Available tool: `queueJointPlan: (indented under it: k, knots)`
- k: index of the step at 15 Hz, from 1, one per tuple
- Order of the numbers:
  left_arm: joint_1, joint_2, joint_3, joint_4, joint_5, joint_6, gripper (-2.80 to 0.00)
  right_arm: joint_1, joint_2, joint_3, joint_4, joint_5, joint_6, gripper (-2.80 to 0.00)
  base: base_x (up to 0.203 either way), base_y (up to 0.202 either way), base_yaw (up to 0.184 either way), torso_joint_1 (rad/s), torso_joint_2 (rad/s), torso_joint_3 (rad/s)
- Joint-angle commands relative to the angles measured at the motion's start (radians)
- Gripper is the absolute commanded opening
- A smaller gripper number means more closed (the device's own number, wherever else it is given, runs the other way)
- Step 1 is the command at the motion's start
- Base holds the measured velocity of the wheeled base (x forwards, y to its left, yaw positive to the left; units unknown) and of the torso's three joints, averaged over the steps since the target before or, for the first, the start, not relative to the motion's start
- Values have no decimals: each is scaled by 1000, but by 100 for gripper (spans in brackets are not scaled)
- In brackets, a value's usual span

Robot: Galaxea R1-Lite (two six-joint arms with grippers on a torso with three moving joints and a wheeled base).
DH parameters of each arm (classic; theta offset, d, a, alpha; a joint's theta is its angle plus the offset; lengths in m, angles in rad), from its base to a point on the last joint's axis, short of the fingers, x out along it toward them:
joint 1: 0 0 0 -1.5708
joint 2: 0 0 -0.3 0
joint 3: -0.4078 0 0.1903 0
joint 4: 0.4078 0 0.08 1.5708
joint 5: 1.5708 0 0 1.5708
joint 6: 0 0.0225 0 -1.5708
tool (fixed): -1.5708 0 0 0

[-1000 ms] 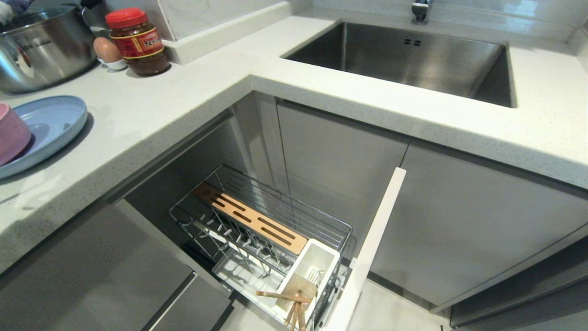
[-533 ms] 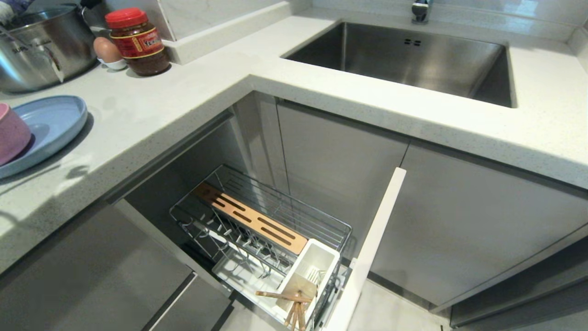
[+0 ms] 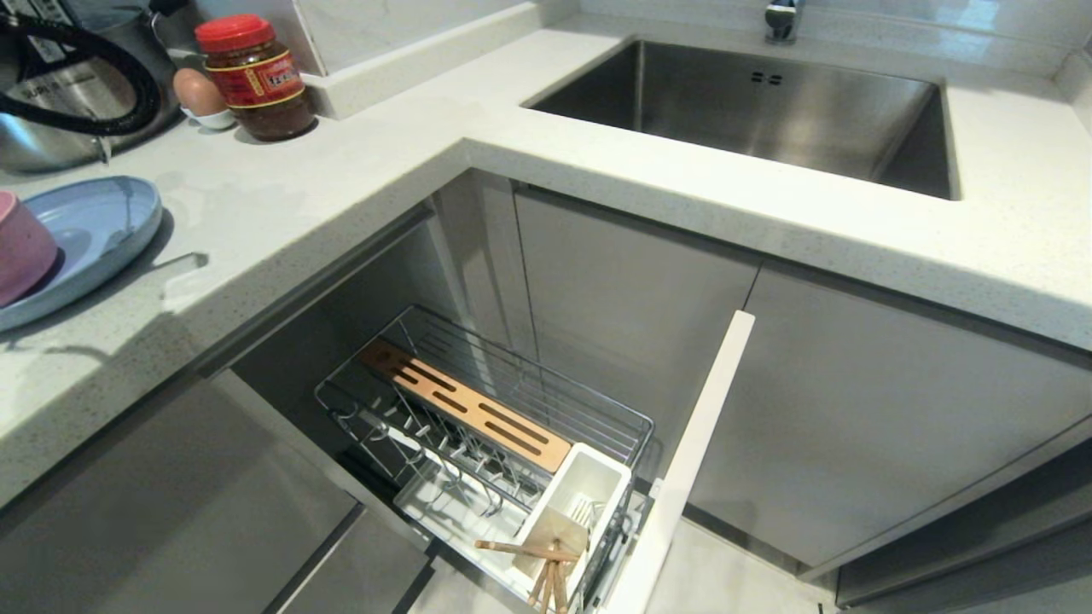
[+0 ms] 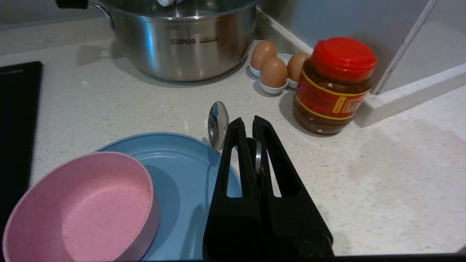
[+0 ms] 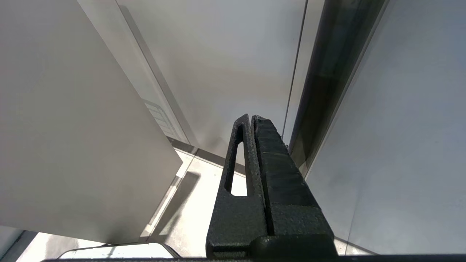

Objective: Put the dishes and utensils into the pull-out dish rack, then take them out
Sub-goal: Take the spoon out of the cupboard

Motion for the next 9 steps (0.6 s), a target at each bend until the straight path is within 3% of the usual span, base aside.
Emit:
queueJointPlan:
  k: [1, 9]
  knots:
    - [-1, -7, 60, -79, 12, 61, -280, 0, -3, 0, 0, 0, 0, -280, 0, 0, 0, 0, 0, 0]
    - [-11, -151, 319, -171, 0, 85, -280, 0, -4, 0, 0, 0, 0, -280, 0, 0, 0, 0, 0, 0]
